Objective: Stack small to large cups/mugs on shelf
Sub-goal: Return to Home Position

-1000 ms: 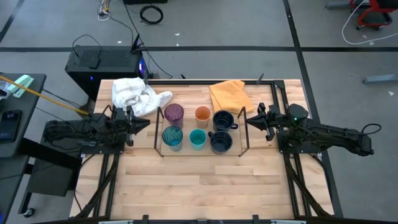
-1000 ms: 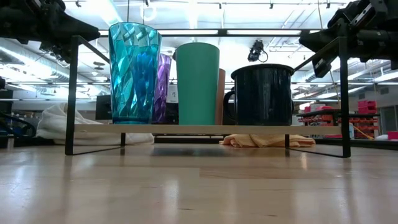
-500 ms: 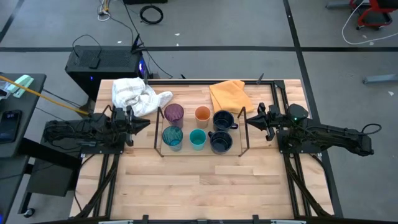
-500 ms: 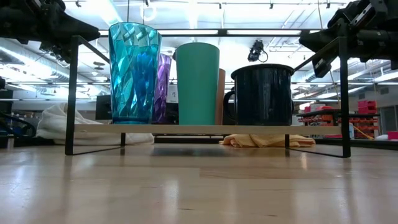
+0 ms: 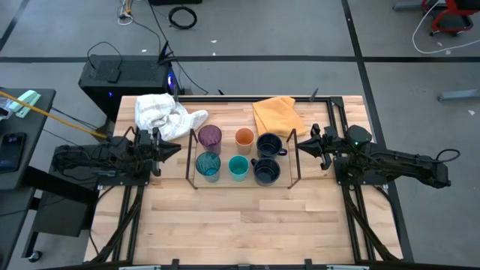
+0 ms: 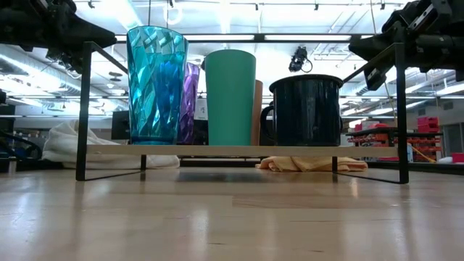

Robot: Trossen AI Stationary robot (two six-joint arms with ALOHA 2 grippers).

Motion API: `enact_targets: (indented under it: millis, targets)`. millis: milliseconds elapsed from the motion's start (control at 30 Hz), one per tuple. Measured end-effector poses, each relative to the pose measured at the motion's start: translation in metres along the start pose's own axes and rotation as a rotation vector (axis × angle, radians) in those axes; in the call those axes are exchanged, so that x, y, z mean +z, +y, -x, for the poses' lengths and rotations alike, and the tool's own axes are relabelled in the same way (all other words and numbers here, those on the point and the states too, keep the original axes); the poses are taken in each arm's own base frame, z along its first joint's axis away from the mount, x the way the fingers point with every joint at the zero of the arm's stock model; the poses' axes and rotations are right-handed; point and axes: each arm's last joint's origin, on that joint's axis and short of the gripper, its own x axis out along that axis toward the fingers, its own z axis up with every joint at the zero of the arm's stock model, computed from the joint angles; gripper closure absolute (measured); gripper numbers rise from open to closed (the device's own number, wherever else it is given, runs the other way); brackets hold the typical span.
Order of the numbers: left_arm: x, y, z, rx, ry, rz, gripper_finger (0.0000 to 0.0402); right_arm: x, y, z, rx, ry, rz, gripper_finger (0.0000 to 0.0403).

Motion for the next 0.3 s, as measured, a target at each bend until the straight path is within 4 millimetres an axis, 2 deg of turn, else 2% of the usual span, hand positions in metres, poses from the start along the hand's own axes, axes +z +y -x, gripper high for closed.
enact_targets:
  millis: [300]
  targets:
    - [0.0,0.0,0.0,0.0,0.0,0.0,0.034,0.0001,0.0,0.0,0.0,0.0,0.0,0.0377]
